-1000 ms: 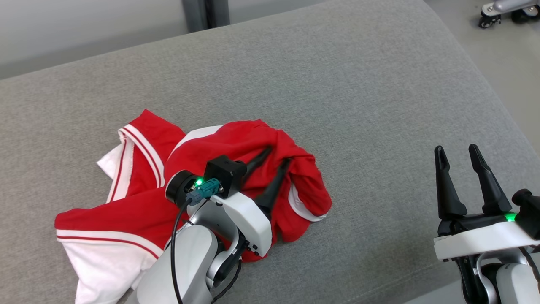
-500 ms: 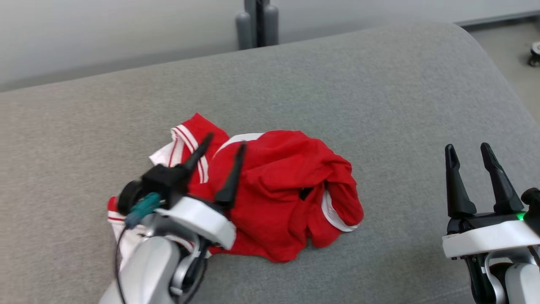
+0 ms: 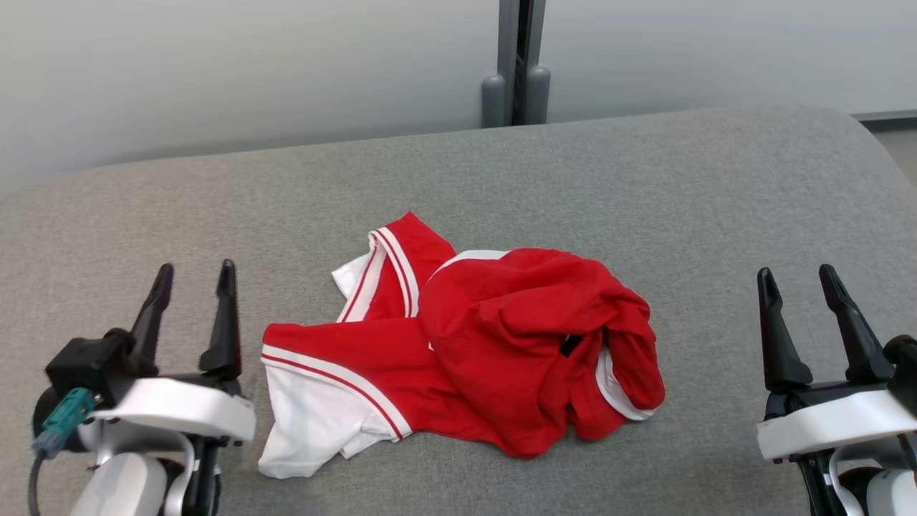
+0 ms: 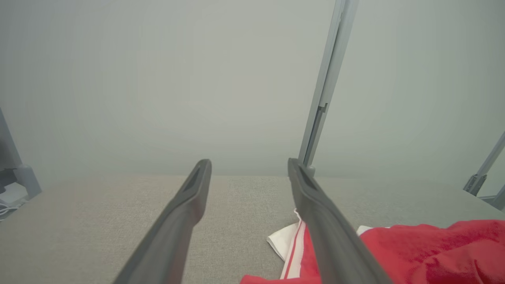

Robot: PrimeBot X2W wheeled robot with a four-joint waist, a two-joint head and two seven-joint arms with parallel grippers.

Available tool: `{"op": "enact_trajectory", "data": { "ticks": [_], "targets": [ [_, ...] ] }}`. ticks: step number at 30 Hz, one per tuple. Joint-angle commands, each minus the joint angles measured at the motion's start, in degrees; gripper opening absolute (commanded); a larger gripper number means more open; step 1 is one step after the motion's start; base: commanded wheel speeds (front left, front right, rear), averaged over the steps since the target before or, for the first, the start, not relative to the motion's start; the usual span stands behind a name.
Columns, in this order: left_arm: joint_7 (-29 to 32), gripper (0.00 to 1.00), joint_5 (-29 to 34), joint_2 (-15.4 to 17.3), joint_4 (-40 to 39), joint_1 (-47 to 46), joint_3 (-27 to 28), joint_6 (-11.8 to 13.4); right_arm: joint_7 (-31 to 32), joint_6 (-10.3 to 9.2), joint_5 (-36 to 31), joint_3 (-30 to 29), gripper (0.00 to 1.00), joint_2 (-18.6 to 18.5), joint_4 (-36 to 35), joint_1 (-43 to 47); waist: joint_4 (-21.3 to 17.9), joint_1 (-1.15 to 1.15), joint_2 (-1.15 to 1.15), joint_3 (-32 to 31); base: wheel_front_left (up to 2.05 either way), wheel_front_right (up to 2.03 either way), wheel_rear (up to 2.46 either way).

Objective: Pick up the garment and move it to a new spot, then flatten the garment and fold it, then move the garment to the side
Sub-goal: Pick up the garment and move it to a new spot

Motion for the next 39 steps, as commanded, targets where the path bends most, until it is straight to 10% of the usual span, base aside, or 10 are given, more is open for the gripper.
{"op": "enact_trajectory", "data": {
  "ticks": [1,24,39],
  "targets": [
    [-0.30,1.00,-0.41,1.05,-0.30,1.39,0.82,-0.06,0.49,0.01,-0.41,-0.10,1.00,-0.26,-0.27,0.75,0.74,0.00,0.00,-0.88,0.00,0.00,0.00],
    [3.00,1.00,-1.10,3.20,-5.57,7.49,0.19,1.83,2.35,0.01,-0.93,-0.59,1.00,-0.25,-2.16,3.40,1.60,0.00,0.00,-3.26,0.00,0.00,0.00],
    [10.70,1.00,-4.54,-0.77,11.64,-1.49,-6.85,-4.94,1.68,0.01,-0.23,1.47,1.00,-0.25,-1.75,0.61,-1.60,0.00,0.00,2.54,0.00,0.00,0.00]
  ]
}}
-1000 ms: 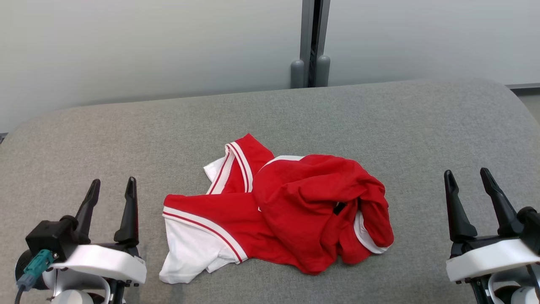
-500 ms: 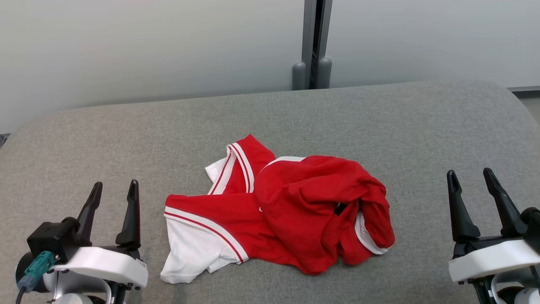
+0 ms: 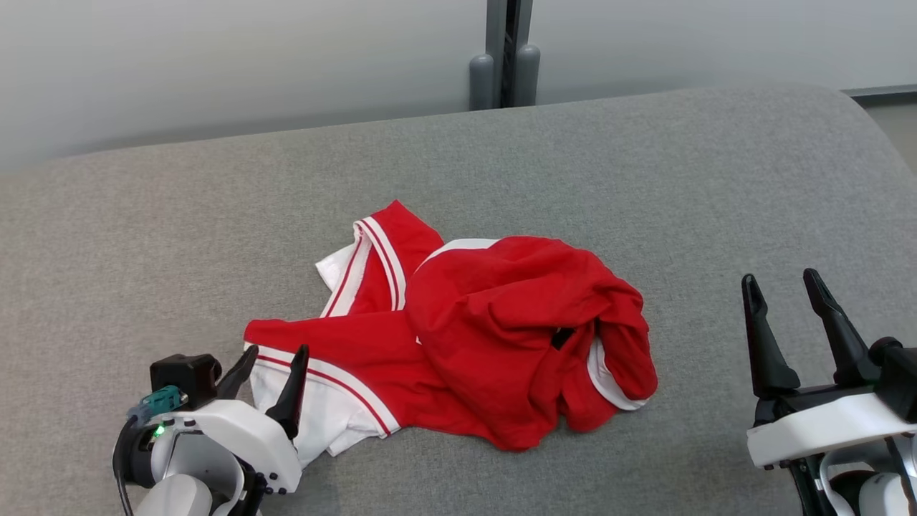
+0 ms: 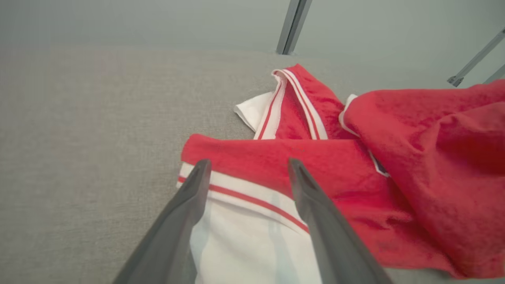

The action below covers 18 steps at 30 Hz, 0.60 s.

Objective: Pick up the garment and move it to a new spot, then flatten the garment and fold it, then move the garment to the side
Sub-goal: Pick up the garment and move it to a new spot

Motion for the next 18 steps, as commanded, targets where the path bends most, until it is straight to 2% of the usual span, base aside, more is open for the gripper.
{"op": "enact_trajectory", "data": {
  "ticks": [1,7,10,11,12,13,14,18],
  "targets": [
    [0.37,1.00,-0.52,0.14,1.66,-1.19,0.04,-0.47,-0.39,0.01,0.35,0.02,1.00,-0.24,0.16,-0.80,-0.98,0.00,0.00,1.03,0.00,0.00,0.00],
    [2.03,1.00,-3.08,-1.54,11.30,-3.66,0.60,-1.34,-1.07,0.01,0.77,0.08,1.00,-0.23,0.70,-1.39,-2.32,0.00,0.00,2.72,0.00,0.00,0.00],
    [4.30,1.00,-4.24,-2.38,15.46,-4.50,-0.13,-2.71,-1.35,0.01,1.13,0.27,1.00,-0.24,1.24,-1.62,-2.71,0.00,0.00,3.14,0.00,0.00,0.00],
    [4.77,0.87,-4.66,-2.76,16.58,-4.63,-0.41,-3.15,-1.52,0.01,1.27,0.32,1.00,-0.24,1.41,-1.77,-2.81,0.00,0.00,3.21,0.00,0.00,0.00],
    [4.76,0.33,-4.48,-2.83,17.38,-4.86,-0.66,-3.41,-1.65,0.01,1.38,0.34,1.00,-0.24,1.61,-1.93,-2.88,0.00,0.00,3.24,0.00,0.00,0.00],
    [4.76,0.33,-4.48,-2.83,17.38,-4.86,-0.66,-3.41,-1.65,0.01,1.38,0.34,1.00,-0.24,1.61,-1.93,-2.88,0.00,0.00,3.24,0.00,0.00,0.00],
    [4.58,0.00,-4.42,-2.87,18.16,-5.22,-0.73,-3.65,-1.69,0.01,1.52,0.39,1.00,-0.24,1.79,-2.11,-2.93,0.00,0.00,3.28,0.00,0.00,0.00],
    [0.73,0.00,-3.08,-2.61,18.39,-7.65,-0.65,-3.85,-2.26,0.01,1.78,0.16,1.00,-0.25,2.35,-2.30,-2.95,0.00,0.00,3.15,0.00,0.00,0.00]
  ]
}}
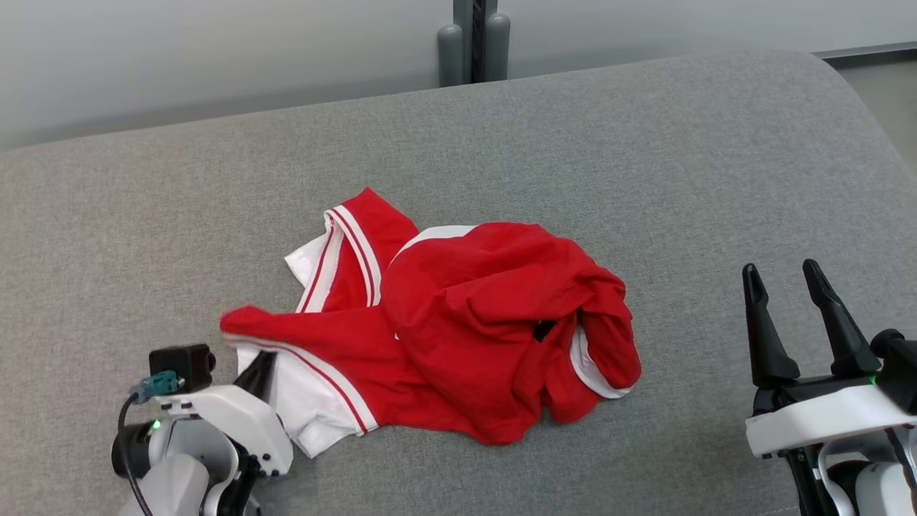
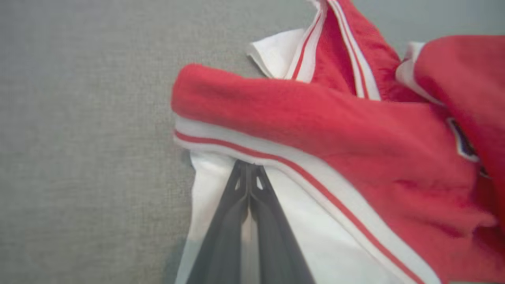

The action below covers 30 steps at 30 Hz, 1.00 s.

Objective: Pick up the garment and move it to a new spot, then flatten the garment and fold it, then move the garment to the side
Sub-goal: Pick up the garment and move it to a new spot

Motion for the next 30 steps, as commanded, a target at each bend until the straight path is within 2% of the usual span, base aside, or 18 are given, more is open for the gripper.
{"op": "enact_trajectory", "data": {
  "ticks": [1,8,11,17,21,25,29,30],
  "targets": [
    [-1.69,0.00,0.92,0.26,-0.66,-1.61,-0.05,0.08,-0.64,0.01,0.18,-0.40,1.00,-0.26,0.15,-0.38,0.03,0.00,0.00,-0.20,0.00,0.00,0.00],
    [-7.08,0.00,4.84,3.47,-10.31,-4.02,0.14,1.63,-1.63,0.01,0.65,-1.56,1.00,-0.26,0.81,0.18,0.38,0.00,0.00,-1.75,0.00,0.00,0.00],
    [-8.26,0.00,7.35,6.23,-20.64,-5.70,0.96,3.28,-1.83,0.01,0.84,-2.35,1.00,-0.25,1.00,0.55,0.82,0.00,0.00,-2.80,0.00,0.00,0.00],
    [-5.73,0.00,12.04,11.02,-38.50,-10.65,1.64,5.38,-2.25,0.01,1.18,-3.17,1.00,-0.25,1.18,1.04,1.53,0.00,0.00,-4.18,0.00,0.00,0.00],
    [-1.94,0.00,14.28,14.38,-46.53,-14.99,3.30,6.68,-2.43,0.01,1.76,-3.79,1.00,-0.24,1.42,1.71,2.18,0.00,0.00,-4.89,0.00,0.00,0.00],
    [1.67,0.00,14.78,18.39,-48.19,-18.99,6.99,7.47,-2.79,0.01,2.18,-3.98,1.00,-0.24,1.50,2.10,3.13,0.00,0.00,-5.11,0.00,0.00,0.00],
    [4.41,0.00,13.89,23.32,-44.27,-22.06,11.50,7.32,-2.92,0.01,2.23,-4.10,1.00,-0.25,1.32,2.79,5.14,0.00,0.00,-4.72,0.00,0.00,0.00],
    [4.41,0.00,13.89,23.32,-44.27,-22.06,11.50,7.32,-2.92,0.01,2.23,-4.10,1.00,-0.25,1.32,2.79,5.14,0.00,0.00,-4.72,0.00,0.00,0.00]
  ]
}}
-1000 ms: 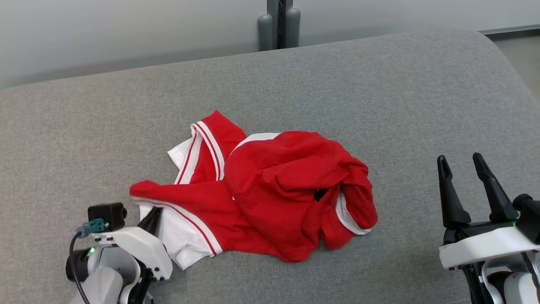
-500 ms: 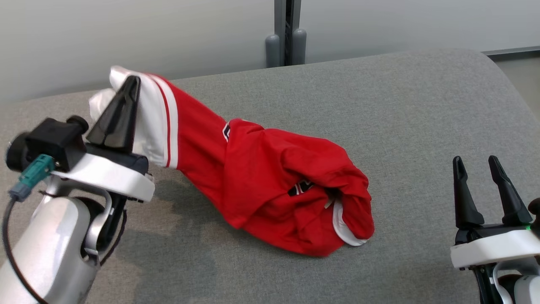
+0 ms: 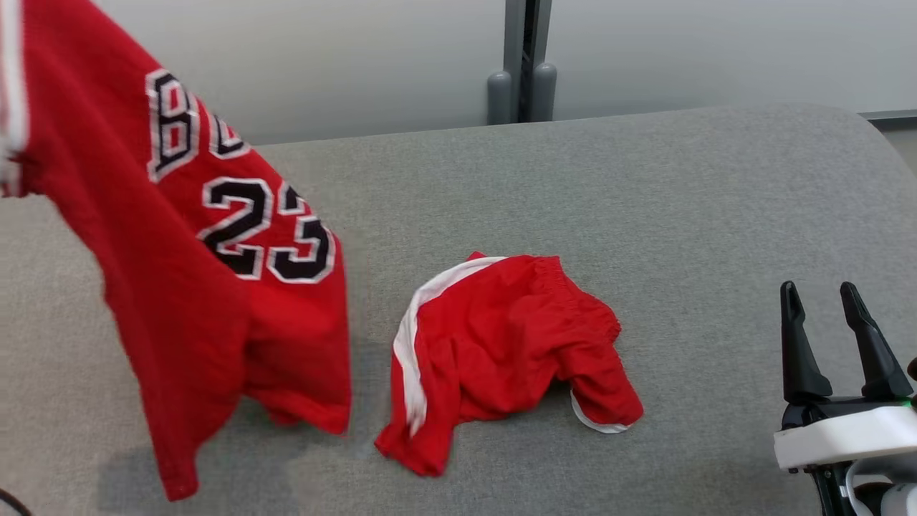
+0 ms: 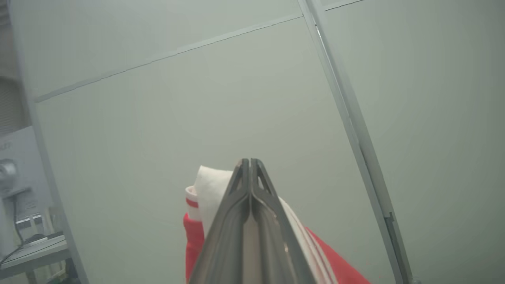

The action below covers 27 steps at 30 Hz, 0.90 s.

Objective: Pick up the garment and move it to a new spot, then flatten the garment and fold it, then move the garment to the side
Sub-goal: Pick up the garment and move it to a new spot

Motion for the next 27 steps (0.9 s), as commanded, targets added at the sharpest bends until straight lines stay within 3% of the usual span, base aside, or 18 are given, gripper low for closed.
{"op": "enact_trajectory", "data": {
  "ticks": [1,5,11,20,27],
  "targets": [
    [0.53,0.00,-0.74,1.73,2.57,-1.38,1.69,-0.24,-0.41,0.01,0.23,-0.20,1.00,-0.24,-0.16,0.58,1.82,0.00,0.00,0.60,0.00,0.00,0.00],
    [-0.39,0.00,-1.28,5.97,10.93,-4.59,5.01,-1.90,0.27,0.01,-0.53,0.24,1.00,-0.23,-1.05,-0.54,4.56,0.00,0.00,2.22,0.00,0.00,0.00],
    [-4.03,0.00,-2.00,7.27,20.60,-8.97,5.69,-4.73,1.32,0.01,-1.58,1.19,1.00,-0.24,-2.23,-2.40,7.14,0.00,0.00,5.31,0.00,0.00,0.00],
    [-14.18,0.00,-5.31,3.94,40.58,-11.67,7.48,-7.88,3.56,0.01,-3.35,2.53,1.00,-0.27,-5.23,-6.70,7.83,0.00,0.00,13.51,0.00,0.00,0.00],
    [-17.68,0.00,-10.44,-3.55,56.87,-7.01,8.66,-10.32,4.65,0.01,-4.39,2.29,1.00,-0.25,-6.46,-8.79,7.14,0.00,0.00,17.29,0.00,0.00,0.00]
  ]
}}
